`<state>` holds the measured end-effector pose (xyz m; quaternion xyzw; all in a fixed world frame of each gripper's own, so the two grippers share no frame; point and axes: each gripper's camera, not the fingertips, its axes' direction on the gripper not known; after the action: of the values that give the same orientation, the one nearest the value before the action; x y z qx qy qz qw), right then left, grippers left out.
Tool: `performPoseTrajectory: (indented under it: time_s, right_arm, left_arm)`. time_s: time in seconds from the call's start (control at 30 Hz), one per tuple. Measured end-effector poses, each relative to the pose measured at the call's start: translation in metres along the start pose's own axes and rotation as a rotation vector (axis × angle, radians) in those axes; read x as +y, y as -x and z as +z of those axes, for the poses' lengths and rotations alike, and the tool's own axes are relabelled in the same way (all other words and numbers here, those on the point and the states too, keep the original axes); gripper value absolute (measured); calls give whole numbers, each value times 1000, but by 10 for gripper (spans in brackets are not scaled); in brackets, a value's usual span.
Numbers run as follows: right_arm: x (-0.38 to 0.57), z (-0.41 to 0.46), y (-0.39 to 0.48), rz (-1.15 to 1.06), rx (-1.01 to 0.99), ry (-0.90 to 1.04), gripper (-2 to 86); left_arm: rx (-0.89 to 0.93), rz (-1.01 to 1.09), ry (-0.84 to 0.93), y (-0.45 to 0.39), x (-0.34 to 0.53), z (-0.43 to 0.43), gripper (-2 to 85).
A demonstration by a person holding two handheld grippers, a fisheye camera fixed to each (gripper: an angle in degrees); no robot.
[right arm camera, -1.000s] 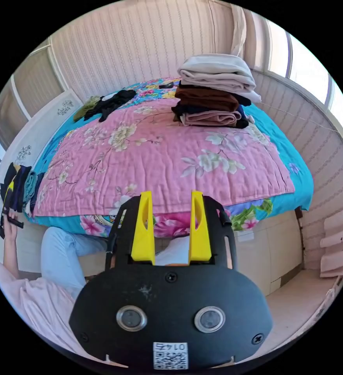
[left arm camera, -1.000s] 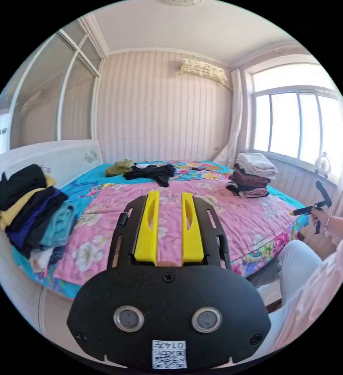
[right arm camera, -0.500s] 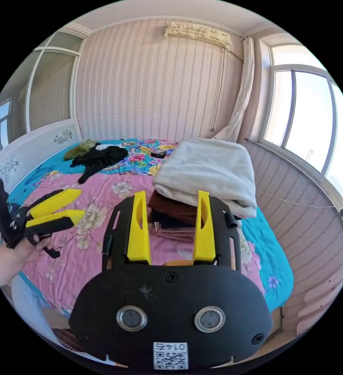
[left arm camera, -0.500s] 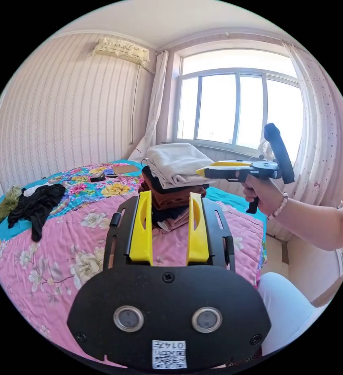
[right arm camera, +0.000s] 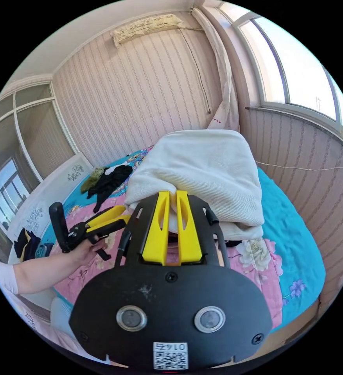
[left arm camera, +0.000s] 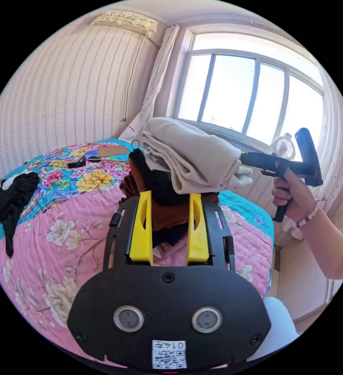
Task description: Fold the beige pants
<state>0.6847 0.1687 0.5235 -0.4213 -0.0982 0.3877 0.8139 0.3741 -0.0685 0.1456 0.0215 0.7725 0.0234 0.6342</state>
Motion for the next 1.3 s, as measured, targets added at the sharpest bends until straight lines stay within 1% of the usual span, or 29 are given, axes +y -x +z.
performPoseTrajectory:
  time_s: [0.1,0.17,0.33,0.43,0.47,0.5,0.57,0.67,0.77,0.83,0.87,0.93,0.97,1.03,1.07,1.13,1.2,1.27,1.3]
  right_arm:
    - [-6,-31,-12,0,-43,-15,22]
    - [-11,-44,-15,-10,-93,-13,21]
    - [-30,-60,-4,-78,-159,29,19]
    - [-38,-64,-4,-44,-210,30,17]
    - [-40,-65,-5,-37,-221,30,17]
    - [-44,-68,-5,-28,-242,29,16]
    - [-53,-78,-5,-25,-272,14,15]
    - [-85,-113,-1,-26,-345,-76,13]
    - [-136,-159,27,-86,-373,-139,11]
    - [-169,-201,78,-224,-407,-181,10]
    - [-174,-211,92,-260,-430,-193,10]
    - [-190,-245,149,-362,-555,-221,10]
    - [-192,-252,163,-381,-591,-224,10]
    - [-193,-271,219,-446,-742,-234,10]
    - [-191,-275,232,-454,-775,-246,10]
    - [-179,-278,283,-483,-911,-262,10]
    - [-165,-268,319,-482,-971,-260,10]
    - [-145,-250,344,-427,-1029,-249,10]
    - [-128,-236,350,-363,-1088,-240,10]
  left_arm:
    - [14,89,65,-16,-4,24,131]
    - [-2,135,71,-25,-5,28,121]
    - [-32,73,26,-23,5,14,111]
    - [-67,84,47,-22,12,17,99]
    - [-72,83,63,-21,12,18,75]
    - [-104,61,90,-18,10,17,28]
    - [-68,9,77,-11,2,6,8]
    - [10,-16,-8,-6,-24,-29,-5]
    - [50,-21,-113,-1,-64,-82,-9]
    - [71,-42,-246,12,-87,-145,-10]
    - [74,-50,-285,16,-91,-165,-10]
    - [56,-72,-448,34,-91,-253,-10]
    - [45,-76,-485,38,-87,-276,-10]
    - [-13,-64,-605,53,-67,-368,-10]
    - [-28,-55,-623,56,-61,-389,-10]
    - [-135,-54,-670,64,-35,-469,-10]
    - [-240,-59,-676,67,-18,-519,-10]
    - [-322,-88,-667,72,-3,-562,-10]
    - [-361,-99,-662,74,4,-586,-10]
